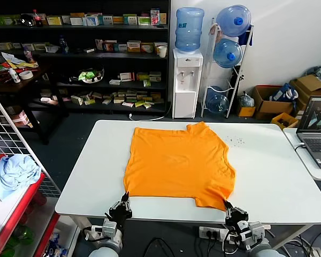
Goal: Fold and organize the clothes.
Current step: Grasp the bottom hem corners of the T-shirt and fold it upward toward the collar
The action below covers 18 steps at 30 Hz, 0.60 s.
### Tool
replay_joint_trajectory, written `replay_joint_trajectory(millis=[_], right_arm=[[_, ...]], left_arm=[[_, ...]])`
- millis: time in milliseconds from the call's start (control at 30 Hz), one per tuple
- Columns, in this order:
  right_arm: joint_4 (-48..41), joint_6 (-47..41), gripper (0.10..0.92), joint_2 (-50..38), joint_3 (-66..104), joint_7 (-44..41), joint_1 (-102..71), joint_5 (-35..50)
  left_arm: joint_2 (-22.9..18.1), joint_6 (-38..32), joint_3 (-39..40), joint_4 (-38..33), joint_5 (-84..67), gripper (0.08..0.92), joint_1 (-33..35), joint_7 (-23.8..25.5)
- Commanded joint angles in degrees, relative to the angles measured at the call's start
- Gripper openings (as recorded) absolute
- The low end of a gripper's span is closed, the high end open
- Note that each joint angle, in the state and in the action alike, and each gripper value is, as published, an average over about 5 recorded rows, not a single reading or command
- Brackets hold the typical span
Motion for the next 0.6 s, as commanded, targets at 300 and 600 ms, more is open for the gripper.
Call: replay_joint_trajectory(millis=[300,600], right_arm=[[10.65,0.67,0.125,-1.21,3.26,1.57,-11.82,-4.29],[11.69,1.6,0.125,-1.39,1.98,3.28,-8.61,-4.02]], left_arm=[[4.95,0.31,-1.19,-8.97,0.96,0.104,8.2,-1.37],[5.4,-0.08,-1.62,-8.43,2.01,0.104,5.13,-1.16]])
